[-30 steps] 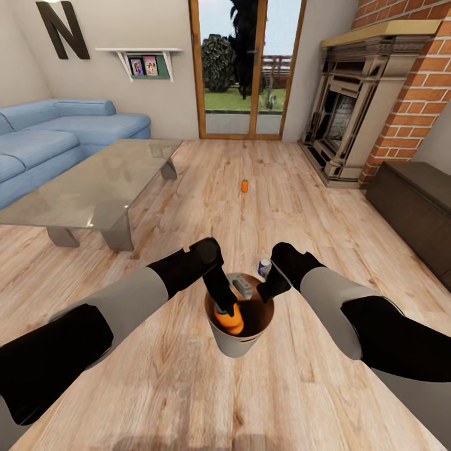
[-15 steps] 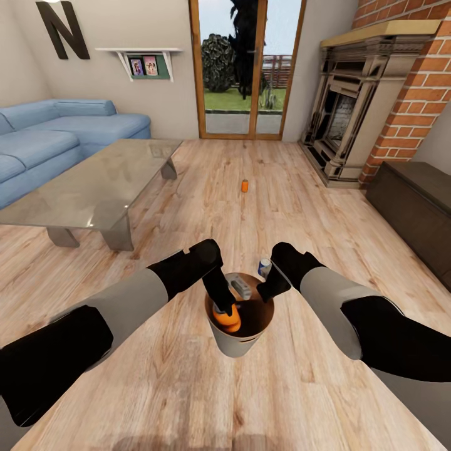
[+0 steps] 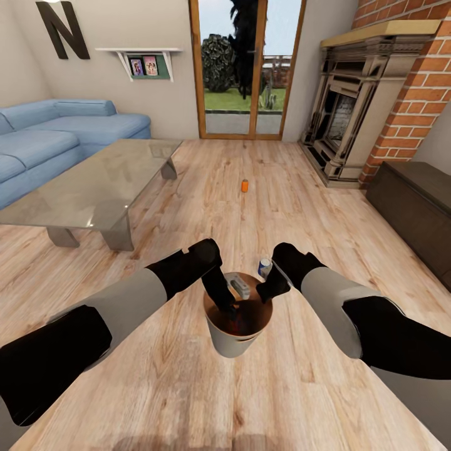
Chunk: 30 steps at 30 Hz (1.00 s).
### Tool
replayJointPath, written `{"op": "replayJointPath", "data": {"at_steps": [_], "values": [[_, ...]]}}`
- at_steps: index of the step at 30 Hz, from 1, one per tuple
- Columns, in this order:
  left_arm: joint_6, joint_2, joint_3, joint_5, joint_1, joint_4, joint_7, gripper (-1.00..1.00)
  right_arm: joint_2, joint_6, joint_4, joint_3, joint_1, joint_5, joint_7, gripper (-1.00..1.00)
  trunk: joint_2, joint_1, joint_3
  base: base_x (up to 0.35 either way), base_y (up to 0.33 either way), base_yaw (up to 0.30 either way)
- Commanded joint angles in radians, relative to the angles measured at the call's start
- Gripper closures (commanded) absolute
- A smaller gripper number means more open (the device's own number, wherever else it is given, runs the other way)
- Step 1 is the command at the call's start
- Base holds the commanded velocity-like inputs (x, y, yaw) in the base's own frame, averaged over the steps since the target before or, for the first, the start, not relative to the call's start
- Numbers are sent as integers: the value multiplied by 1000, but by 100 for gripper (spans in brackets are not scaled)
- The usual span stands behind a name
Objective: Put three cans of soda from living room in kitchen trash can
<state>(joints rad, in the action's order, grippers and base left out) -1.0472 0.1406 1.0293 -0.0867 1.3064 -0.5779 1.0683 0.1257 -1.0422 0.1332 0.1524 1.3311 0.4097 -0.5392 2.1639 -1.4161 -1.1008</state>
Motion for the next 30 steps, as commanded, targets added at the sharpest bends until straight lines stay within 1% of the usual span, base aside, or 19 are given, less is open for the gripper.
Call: {"op": "replayJointPath", "data": {"at_steps": [1, 7, 10, 11, 12, 13, 14, 16, 17, 18, 21, 22, 23, 24, 25, 26, 28, 29, 30], "values": [[0, -1, 0, 1, 0, -1, 0, -100, 0, -5, 0, -17, 0, -25, -2, 100, 0, 0, 0, 0, 0, 0], [0, -6, 0, 3, 0, -14, 5, -100, -3, -5, -2, -26, 0, -26, -2, 100, 0, 0, 0, 0, 0, 0], [0, -7, 0, 4, 0, -70, 9, -100, -5, -5, -1, -27, 0, -26, -2, 100, 0, 0, 0, 0, 0, 0], [0, -8, -1, 5, 0, -112, 12, -100, -6, -5, -1, -27, 0, -26, -2, 100, 0, 0, 0, 0, 0, 0], [0, -11, -2, 4, 0, -131, 12, -100, -7, -5, -1, -28, 0, -26, -2, 100, 0, 0, 0, 0, 0, 0], [0, -38, -5, 6, 1, -198, 19, -100, -9, -5, -1, -28, 1, -26, -2, 100, 0, 0, 0, 0, 0, 0], [0, -57, -7, 7, 1, -229, 29, -100, -10, -5, -1, -29, 2, -26, -2, 100, 0, 0, 0, 0, 0, 0], [0, -79, -8, 6, 1, -261, 48, -100, -12, -5, -1, -29, 1, -26, -2, 100, 0, 0, 0, 0, 0, 0], [0, -110, -9, 5, 1, -297, 76, -100, -14, -5, -1, -29, 1, -26, -2, 100, 0, 0, 0, 0, 0, 0], [0, -156, -11, 3, 1, -336, 108, -100, -16, -5, -1, -29, 1, -26, -2, 100, 0, 0, 0, 0, 0, 0], [0, -202, -13, 5, 1, -358, 126, -100, -17, -5, -1, -30, 1, -26, -2, 100, 0, 0, 0, 0, 0, 0], [0, -240, -18, 9, 1, -369, 135, -100, -20, -5, -1, -30, 1, -26, -2, 100, 0, 0, 0, 0, 0, 0], [0, -261, -25, 10, 1, -373, 138, -100, -21, -5, -1, -30, 1, -26, -2, 100, 0, 0, 0, 0, 0, 0], [0, -302, -69, 12, 1, -379, 142, -100, -27, -5, -1, -30, 1, -26, -2, 100, 0, 0, 0, 0, 0, 0], [11, -335, -124, 13, 1, -382, 145, -100, -32, -5, -1, -30, 1, -26, -2, 100, 0, 0, 0, 0, 0, 0], [48, -367, -199, 12, 1, -379, 147, -100, -38, -5, -1, -30, 0, -27, -2, 100, 0, 0, 0, 0, 0, 0], [87, -403, -285, 10, 1, -372, 149, -100, -48, -5, -1, -30, 0, -27, -2, 100, 0, 0, 0, 0, 0, 0], [127, -438, -376, 9, 0, -354, 149, -100, -63, -5, -1, -30, 0, -27, -2, 100, 0, 0, 0, 0, 0, 0], [147, -452, -419, 9, 0, -341, 149, -100, -72, -5, 0, -30, 0, -27, -2, 100, 0, 0, 0, 0, 0, 0]]}}
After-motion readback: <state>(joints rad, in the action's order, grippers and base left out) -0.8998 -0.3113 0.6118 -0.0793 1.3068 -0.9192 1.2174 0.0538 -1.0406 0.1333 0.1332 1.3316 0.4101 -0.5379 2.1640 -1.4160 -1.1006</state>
